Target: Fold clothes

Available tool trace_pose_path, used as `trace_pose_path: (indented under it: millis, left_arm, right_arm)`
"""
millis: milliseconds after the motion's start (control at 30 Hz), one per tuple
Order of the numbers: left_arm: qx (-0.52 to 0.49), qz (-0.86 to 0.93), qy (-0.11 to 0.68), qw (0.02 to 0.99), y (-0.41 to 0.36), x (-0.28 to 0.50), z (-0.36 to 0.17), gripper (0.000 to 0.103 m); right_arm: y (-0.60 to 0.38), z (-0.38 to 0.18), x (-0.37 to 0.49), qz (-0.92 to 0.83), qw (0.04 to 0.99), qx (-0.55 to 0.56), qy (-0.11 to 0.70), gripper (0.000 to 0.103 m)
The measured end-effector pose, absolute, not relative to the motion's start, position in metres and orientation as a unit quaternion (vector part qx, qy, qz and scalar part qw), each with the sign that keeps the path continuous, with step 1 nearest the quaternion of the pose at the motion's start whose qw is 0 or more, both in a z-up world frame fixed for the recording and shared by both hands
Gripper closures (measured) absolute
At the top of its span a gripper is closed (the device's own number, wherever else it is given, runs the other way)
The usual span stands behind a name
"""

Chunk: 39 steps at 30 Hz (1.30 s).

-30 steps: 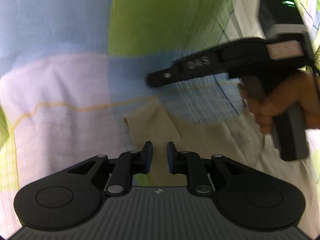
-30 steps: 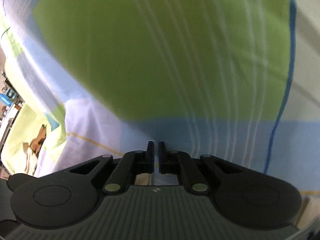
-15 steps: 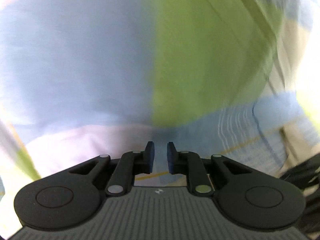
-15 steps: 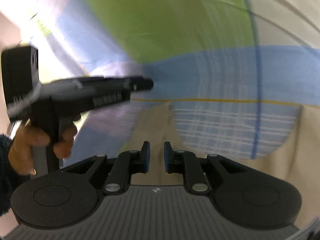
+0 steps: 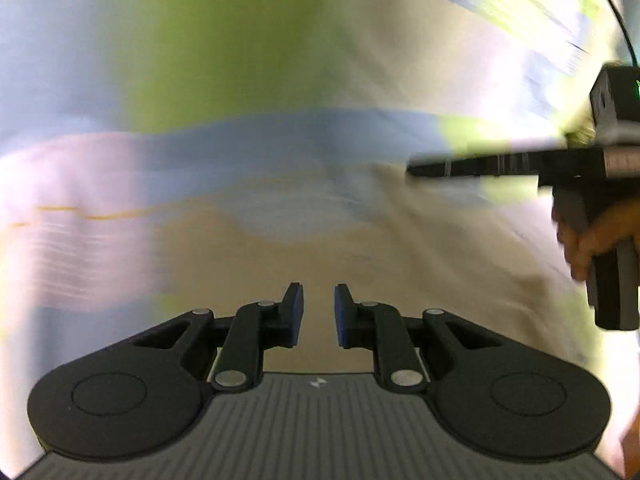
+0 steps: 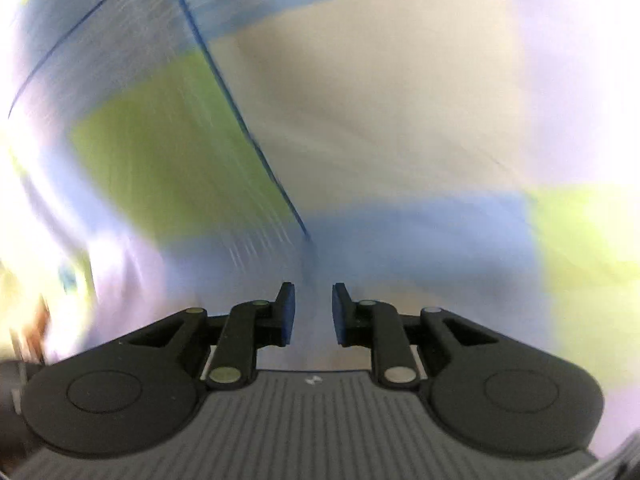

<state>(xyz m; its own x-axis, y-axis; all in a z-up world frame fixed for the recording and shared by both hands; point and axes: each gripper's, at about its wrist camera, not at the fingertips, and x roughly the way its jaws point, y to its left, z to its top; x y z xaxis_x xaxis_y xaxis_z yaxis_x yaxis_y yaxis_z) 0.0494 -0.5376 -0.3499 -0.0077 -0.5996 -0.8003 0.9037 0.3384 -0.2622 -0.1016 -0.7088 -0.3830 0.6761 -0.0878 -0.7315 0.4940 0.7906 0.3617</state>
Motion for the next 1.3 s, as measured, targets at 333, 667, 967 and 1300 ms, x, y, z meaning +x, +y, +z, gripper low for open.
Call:
trace_pose_path:
  millis: [333, 667, 967, 1300]
  left_arm:
    - [0.216, -0.555, 0.407, 0.692, -0.608, 0.026, -0.385, 0.069]
    - [0.199, -0.452, 0.396, 0.774, -0.572, 0.040, -0.352, 0.073]
    - [0.251, -0.363, 0.461, 0.770, -0.412, -0.110, -0.394, 0.071]
    - [0.284, -0.210, 0.560, 0.749, -0.277, -0.213, -0.390, 0.062]
  right_arm:
    - [-0.755, -0.424, -0.089, -0.172, 0.888, 0.232, 0.359, 0.103]
    - [-0.750, -0.359, -0.170, -0.201, 0.903, 0.247, 0.287, 0.080]
    - [-0.586, -0.405, -0.282, -0.112, 0.880, 0.135, 0.441, 0.082]
    - [-0.516, -0.397, -0.456, -0.102, 0.809, 0.097, 0.570, 0.076]
